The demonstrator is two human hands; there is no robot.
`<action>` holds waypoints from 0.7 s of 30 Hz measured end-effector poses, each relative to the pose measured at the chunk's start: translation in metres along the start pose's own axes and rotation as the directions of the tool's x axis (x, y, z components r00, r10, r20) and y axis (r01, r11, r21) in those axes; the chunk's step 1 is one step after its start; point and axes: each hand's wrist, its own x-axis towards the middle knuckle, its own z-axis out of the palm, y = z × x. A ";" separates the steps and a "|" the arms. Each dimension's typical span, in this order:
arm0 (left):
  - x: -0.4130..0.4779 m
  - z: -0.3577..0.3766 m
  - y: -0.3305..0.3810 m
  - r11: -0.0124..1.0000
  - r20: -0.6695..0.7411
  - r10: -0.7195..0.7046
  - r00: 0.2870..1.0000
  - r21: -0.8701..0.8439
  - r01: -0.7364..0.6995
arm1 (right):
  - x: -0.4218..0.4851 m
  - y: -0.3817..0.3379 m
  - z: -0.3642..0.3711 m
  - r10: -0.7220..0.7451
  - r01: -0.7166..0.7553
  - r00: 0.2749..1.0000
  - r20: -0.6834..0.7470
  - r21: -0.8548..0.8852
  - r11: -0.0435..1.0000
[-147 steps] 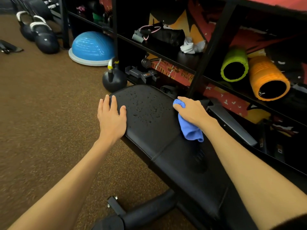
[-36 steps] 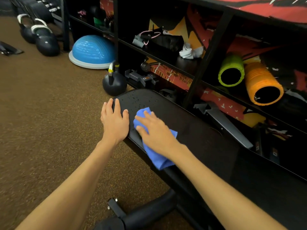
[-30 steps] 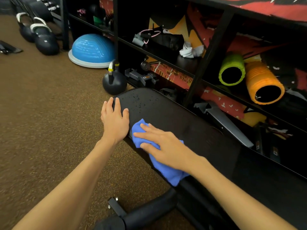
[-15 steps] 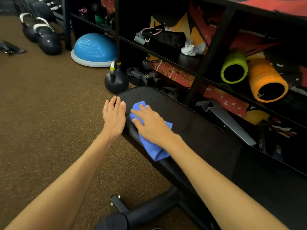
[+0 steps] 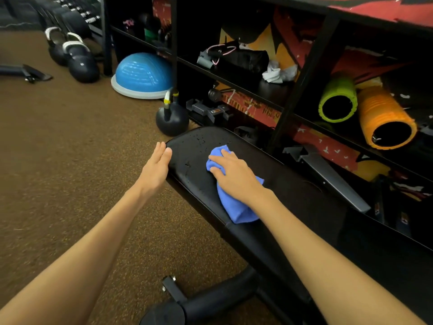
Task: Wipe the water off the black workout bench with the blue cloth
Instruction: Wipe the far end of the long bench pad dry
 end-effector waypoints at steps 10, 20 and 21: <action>0.002 -0.004 -0.005 0.996 0.001 0.020 1.000 0.092 -0.020 | -0.023 -0.040 0.022 -0.311 0.312 0.947 0.082 0.004 0.950; 0.009 -0.011 -0.006 0.991 0.030 -0.035 0.999 0.130 0.030 | -0.007 0.008 -0.001 -0.180 0.178 0.984 -0.003 0.169 0.970; 0.009 -0.011 -0.007 0.991 0.036 -0.043 0.998 0.127 0.038 | 0.002 0.009 0.002 -0.098 0.102 0.995 -0.031 0.146 0.984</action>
